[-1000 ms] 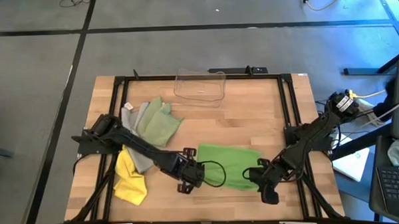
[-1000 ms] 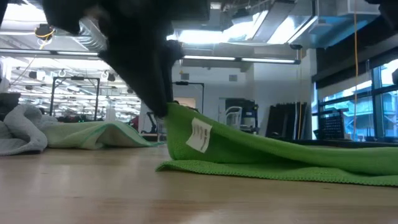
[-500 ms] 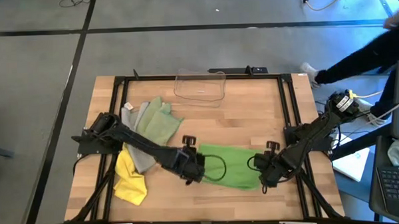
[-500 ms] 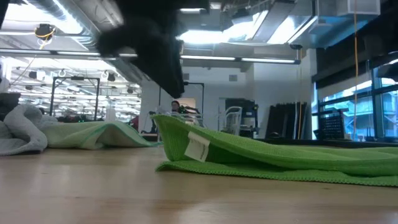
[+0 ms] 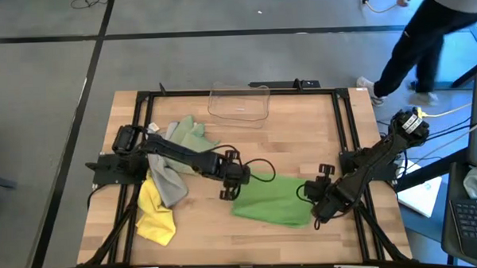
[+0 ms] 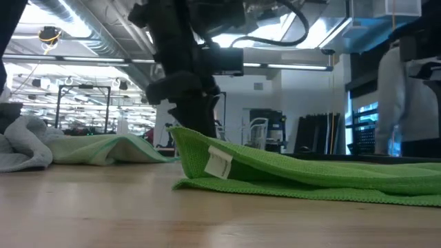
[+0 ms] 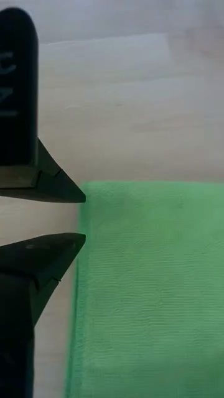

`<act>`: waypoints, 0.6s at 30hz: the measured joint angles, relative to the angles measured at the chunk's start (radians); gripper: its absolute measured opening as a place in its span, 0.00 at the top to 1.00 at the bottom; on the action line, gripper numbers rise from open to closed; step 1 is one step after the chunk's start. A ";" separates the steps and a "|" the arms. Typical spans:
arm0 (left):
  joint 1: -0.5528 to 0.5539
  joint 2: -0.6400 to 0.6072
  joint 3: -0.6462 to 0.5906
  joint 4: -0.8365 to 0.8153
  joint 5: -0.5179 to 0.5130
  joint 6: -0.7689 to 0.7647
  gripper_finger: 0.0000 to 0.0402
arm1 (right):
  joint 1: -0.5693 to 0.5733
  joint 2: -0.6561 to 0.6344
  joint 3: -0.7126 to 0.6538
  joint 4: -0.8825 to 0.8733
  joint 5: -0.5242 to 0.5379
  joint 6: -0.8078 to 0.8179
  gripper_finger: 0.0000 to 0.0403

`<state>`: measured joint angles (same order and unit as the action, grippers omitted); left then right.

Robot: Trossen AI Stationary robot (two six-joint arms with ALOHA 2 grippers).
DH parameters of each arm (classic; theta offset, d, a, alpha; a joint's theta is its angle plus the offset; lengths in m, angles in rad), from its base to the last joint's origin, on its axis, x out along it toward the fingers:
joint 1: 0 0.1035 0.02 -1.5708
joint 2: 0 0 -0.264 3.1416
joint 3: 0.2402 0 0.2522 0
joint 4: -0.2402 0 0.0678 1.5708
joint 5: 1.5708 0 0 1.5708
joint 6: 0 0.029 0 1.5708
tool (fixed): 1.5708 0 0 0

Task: Fold microfiber towels
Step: Fold the green microfiber cloth

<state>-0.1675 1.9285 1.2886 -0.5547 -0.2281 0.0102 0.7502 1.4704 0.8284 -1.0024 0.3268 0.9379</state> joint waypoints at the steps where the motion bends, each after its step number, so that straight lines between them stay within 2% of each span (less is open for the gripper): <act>1: 0.001 0.000 -0.005 -0.019 -0.013 0.001 0.79 | 0.000 0.000 -0.001 -0.012 0.007 0.000 0.70; 5: 0.007 0.000 -0.049 -0.008 -0.039 0.044 0.79 | 0.000 0.000 -0.059 0.010 0.014 0.001 0.68; 11: 0.003 -0.001 -0.111 0.062 -0.047 0.068 0.79 | 0.000 0.000 -0.199 0.162 -0.013 0.044 0.67; 15: 0.013 -0.043 -0.110 0.066 -0.070 0.075 0.79 | 0.000 -0.025 -0.190 0.128 -0.014 0.065 0.69; 18: 0.025 -0.124 -0.109 0.085 -0.086 0.069 0.79 | 0.000 -0.058 -0.137 0.126 -0.004 0.054 0.69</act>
<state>-0.1427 1.8046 1.1796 -0.4700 -0.3145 0.0789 0.7498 1.4123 0.6918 -0.8766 0.3225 0.9918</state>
